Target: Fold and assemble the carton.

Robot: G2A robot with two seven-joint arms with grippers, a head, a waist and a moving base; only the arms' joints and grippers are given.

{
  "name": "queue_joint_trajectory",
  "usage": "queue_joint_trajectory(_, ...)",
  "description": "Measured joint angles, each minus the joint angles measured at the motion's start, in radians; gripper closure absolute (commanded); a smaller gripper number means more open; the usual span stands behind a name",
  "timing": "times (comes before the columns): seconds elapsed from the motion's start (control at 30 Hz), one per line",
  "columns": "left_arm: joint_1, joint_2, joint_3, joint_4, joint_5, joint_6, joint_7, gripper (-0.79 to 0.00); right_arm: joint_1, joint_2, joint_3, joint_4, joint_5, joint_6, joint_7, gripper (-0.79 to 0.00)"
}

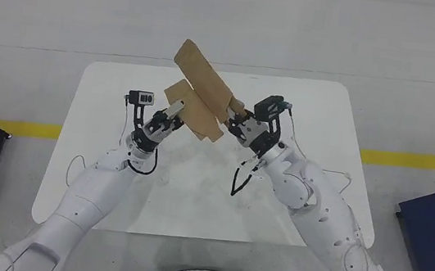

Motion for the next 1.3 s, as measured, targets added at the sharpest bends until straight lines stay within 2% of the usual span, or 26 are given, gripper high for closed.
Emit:
queue_joint_trajectory(0.1,0.003,0.0,-0.008,0.002,-0.001,0.002,-0.002,-0.785,-0.013,0.002,0.001,-0.018,-0.069,0.011,0.003,0.0)
queue_joint_trajectory(0.17,0.005,0.0,-0.012,0.004,-0.001,0.003,-0.003,-0.785,-0.027,0.002,0.007,-0.035,-0.05,-0.009,0.005,0.0)
queue_joint_trajectory(0.43,0.019,0.001,-0.031,0.021,0.008,0.0,0.0,-0.785,-0.068,0.003,0.096,-0.059,0.241,-0.103,-0.015,0.0)
queue_joint_trajectory(0.53,0.023,0.002,-0.039,0.02,0.009,0.001,-0.001,-0.785,-0.076,0.005,0.12,-0.063,0.27,-0.117,-0.01,0.0)
queue_joint_trajectory(0.73,0.032,0.003,-0.05,0.004,0.013,0.004,-0.004,-0.785,-0.088,0.006,0.127,-0.082,0.187,-0.088,-0.012,0.0)
queue_joint_trajectory(1.0,0.028,-0.013,-0.005,0.011,0.032,0.017,-0.016,-0.785,-0.079,-0.002,0.103,-0.084,0.168,-0.089,-0.012,0.0)
queue_joint_trajectory(1.3,0.009,-0.024,-0.006,0.013,0.016,0.005,-0.005,-0.785,-0.072,-0.002,0.072,-0.074,0.082,-0.113,0.075,0.0)
